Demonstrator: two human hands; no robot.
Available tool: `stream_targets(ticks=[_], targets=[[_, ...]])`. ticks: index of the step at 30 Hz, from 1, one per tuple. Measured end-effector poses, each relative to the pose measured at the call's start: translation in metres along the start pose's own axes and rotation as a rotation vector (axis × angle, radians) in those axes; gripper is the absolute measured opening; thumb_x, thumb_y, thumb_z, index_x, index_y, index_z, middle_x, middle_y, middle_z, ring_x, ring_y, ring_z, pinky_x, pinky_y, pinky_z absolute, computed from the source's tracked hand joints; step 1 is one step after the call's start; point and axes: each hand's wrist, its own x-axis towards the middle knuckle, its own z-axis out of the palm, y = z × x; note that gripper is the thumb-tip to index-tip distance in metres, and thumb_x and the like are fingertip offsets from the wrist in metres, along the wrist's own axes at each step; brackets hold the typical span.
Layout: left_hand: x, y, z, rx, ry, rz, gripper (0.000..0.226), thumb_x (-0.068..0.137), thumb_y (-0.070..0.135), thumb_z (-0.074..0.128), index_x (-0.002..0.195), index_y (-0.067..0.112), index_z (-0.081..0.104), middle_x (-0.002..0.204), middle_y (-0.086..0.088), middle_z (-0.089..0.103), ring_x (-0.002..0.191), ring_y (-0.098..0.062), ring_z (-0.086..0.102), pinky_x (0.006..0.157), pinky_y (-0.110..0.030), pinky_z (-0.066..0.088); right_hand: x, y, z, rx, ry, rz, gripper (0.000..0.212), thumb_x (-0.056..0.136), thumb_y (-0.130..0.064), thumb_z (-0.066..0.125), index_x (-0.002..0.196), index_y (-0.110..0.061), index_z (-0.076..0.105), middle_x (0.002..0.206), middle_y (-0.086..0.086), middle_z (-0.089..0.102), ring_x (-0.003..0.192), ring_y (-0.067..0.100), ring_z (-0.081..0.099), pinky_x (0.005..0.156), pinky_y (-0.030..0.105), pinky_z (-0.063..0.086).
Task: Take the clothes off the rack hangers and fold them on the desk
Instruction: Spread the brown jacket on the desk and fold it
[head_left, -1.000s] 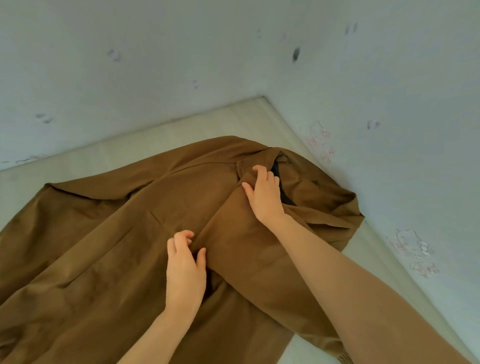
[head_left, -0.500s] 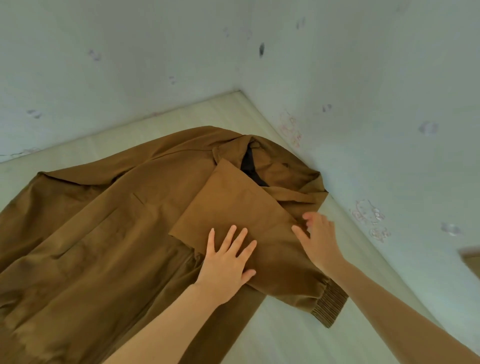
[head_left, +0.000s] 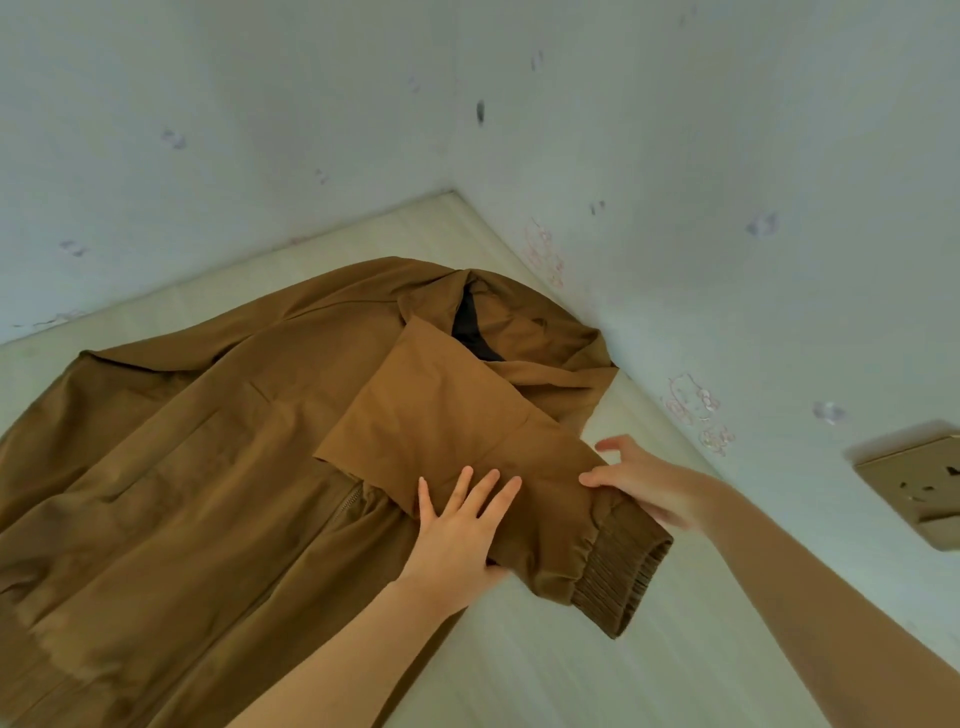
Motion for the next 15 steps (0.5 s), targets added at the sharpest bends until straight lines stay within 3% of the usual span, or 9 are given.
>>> stream_targets(ticks=[3, 5, 6, 8, 9, 10, 11, 13, 15], targets=[[-0.006, 0.004, -0.007, -0.169, 0.088, 0.069, 0.075, 0.096, 0.04, 0.054, 0.151, 0.043, 0.004, 0.161, 0.015, 0.011, 0.149, -0.008, 0.004, 0.119, -0.036, -0.011, -0.015, -0.031, 0.002, 0.145, -0.039, -0.074, 0.063, 0.089, -0.017, 0.066, 0.144, -0.018, 0.034, 0.11, 0.008, 0.054, 0.095, 0.022, 0.062, 0.069, 0.028, 0.055], [-0.014, 0.004, -0.014, -0.573, 0.207, 0.02, 0.056, 0.098, 0.027, 0.053, 0.143, 0.047, 0.027, 0.151, 0.022, 0.031, 0.14, 0.005, 0.022, 0.115, -0.013, 0.004, -0.021, -0.059, 0.007, 0.197, 0.003, -0.145, 0.048, 0.094, -0.028, 0.06, 0.137, -0.011, 0.048, 0.098, 0.003, 0.061, 0.084, 0.016, 0.062, 0.063, 0.024, 0.052], [-0.017, 0.004, -0.02, -0.828, 0.281, -0.087, 0.045, 0.098, 0.023, 0.052, 0.137, 0.045, 0.04, 0.143, 0.023, 0.041, 0.134, 0.005, 0.033, 0.113, -0.011, 0.015, -0.02, -0.073, 0.009, 0.282, 0.009, -0.191, 0.042, 0.096, -0.033, 0.056, 0.131, -0.01, 0.054, 0.094, 0.004, 0.064, 0.079, 0.016, 0.064, 0.061, 0.023, 0.053], [-0.014, 0.002, -0.031, -1.335, 0.36, -0.42, 0.027, 0.099, 0.026, 0.05, 0.125, 0.03, 0.055, 0.123, 0.016, 0.058, 0.117, -0.007, 0.052, 0.107, -0.024, 0.035, -0.014, -0.098, 0.019, 0.385, 0.057, -0.276, 0.038, 0.1, -0.039, 0.047, 0.123, -0.012, 0.058, 0.098, 0.008, 0.068, 0.08, 0.02, 0.068, 0.062, 0.026, 0.057], [-0.01, 0.001, -0.036, -1.521, 0.329, -0.613, 0.028, 0.098, 0.032, 0.052, 0.125, 0.025, 0.051, 0.118, 0.011, 0.058, 0.108, -0.012, 0.054, 0.102, -0.03, 0.039, -0.004, -0.106, 0.026, 0.319, 0.123, -0.32, 0.035, 0.101, -0.037, 0.045, 0.124, -0.013, 0.056, 0.104, 0.011, 0.068, 0.083, 0.021, 0.069, 0.066, 0.031, 0.059], [-0.006, -0.003, -0.037, -1.649, 0.274, -0.752, 0.043, 0.095, 0.041, 0.054, 0.133, 0.023, 0.044, 0.117, 0.006, 0.057, 0.105, -0.015, 0.054, 0.099, -0.033, 0.041, 0.009, -0.11, 0.033, 0.149, 0.21, -0.362, 0.033, 0.1, -0.032, 0.045, 0.127, -0.015, 0.052, 0.111, 0.012, 0.066, 0.087, 0.02, 0.068, 0.072, 0.034, 0.059], [-0.003, -0.008, -0.036, -1.743, 0.217, -0.824, 0.054, 0.091, 0.048, 0.056, 0.135, 0.022, 0.04, 0.117, 0.003, 0.056, 0.105, -0.018, 0.054, 0.097, -0.034, 0.042, 0.024, -0.11, 0.039, -0.073, 0.286, -0.401, 0.035, 0.098, -0.028, 0.048, 0.132, -0.017, 0.049, 0.118, 0.011, 0.062, 0.093, 0.019, 0.064, 0.081, 0.036, 0.057], [-0.002, -0.017, -0.033, -1.858, 0.16, -0.831, 0.063, 0.087, 0.053, 0.058, 0.137, 0.019, 0.04, 0.12, 0.002, 0.059, 0.107, -0.021, 0.057, 0.096, -0.034, 0.044, 0.053, -0.106, 0.053, -0.444, 0.327, -0.409, 0.049, 0.093, -0.028, 0.054, 0.14, -0.019, 0.042, 0.134, 0.008, 0.051, 0.114, 0.024, 0.053, 0.101, 0.04, 0.045], [-0.003, -0.024, -0.033, -1.906, 0.182, -0.816, 0.07, 0.084, 0.052, 0.06, 0.141, 0.017, 0.04, 0.121, 0.003, 0.06, 0.107, -0.02, 0.059, 0.099, -0.034, 0.045, 0.077, -0.099, 0.064, -0.586, 0.275, -0.369, 0.055, 0.092, -0.039, 0.056, 0.141, -0.02, 0.041, 0.14, 0.006, 0.046, 0.128, 0.03, 0.044, 0.109, 0.043, 0.035]])
